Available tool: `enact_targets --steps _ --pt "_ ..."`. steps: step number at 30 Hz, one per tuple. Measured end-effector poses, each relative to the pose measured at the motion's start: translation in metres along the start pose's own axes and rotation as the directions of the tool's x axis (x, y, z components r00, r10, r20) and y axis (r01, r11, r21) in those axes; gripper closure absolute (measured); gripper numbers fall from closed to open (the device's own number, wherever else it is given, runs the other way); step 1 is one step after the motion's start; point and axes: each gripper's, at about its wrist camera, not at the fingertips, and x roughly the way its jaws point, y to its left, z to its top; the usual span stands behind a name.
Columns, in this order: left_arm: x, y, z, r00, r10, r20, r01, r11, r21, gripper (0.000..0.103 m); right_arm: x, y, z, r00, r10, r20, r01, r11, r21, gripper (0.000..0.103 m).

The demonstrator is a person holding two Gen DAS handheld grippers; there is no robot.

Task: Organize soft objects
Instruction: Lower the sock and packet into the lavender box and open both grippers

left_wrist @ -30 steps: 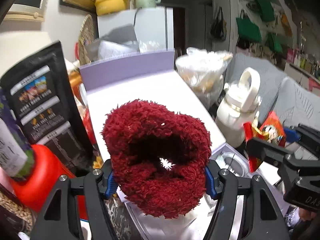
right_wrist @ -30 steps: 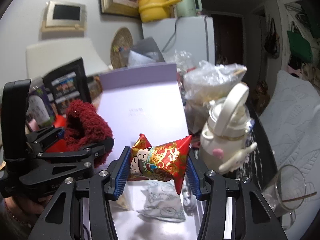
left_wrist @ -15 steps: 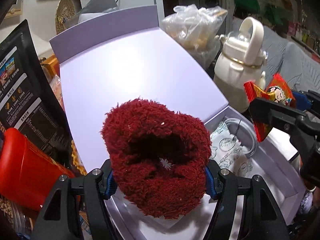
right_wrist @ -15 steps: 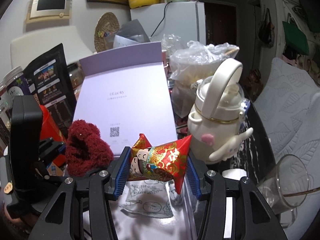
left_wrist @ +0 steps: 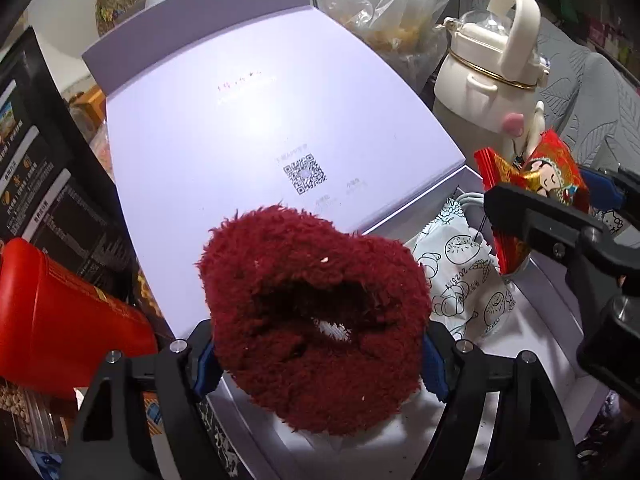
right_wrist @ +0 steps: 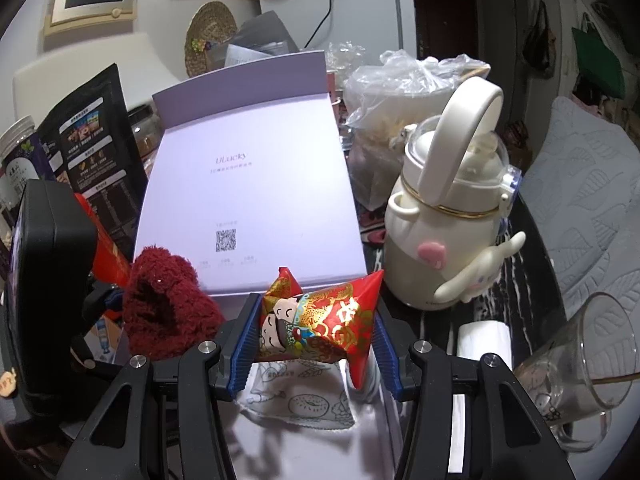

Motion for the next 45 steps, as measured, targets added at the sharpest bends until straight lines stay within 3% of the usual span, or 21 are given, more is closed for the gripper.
enact_targets --steps 13,20,28,31,45 --pt "-0.007 0.005 0.004 0.999 0.053 -0.011 -0.053 0.999 0.0 0.025 0.021 0.001 -0.006 0.995 0.026 -0.091 -0.026 1.0 0.008 0.05" --pt "-0.004 0.006 0.0 0.995 0.094 -0.024 -0.094 0.995 -0.009 0.016 0.032 0.005 -0.014 0.991 0.041 -0.126 -0.039 0.999 0.023 0.05" --pt "-0.008 0.02 -0.002 0.997 0.07 -0.039 -0.072 0.995 -0.063 0.016 0.035 -0.002 -0.018 0.984 0.035 -0.177 -0.021 0.997 0.08 0.046" --pt "-0.017 0.021 -0.002 0.998 0.06 -0.024 -0.062 0.996 -0.072 0.016 0.025 -0.001 -0.014 0.987 0.018 -0.161 -0.006 0.997 0.077 0.041" --pt "-0.065 0.02 0.0 0.997 0.036 0.063 -0.03 0.995 -0.091 0.016 -0.048 0.011 0.005 0.998 -0.045 -0.038 0.046 0.998 0.034 0.036"
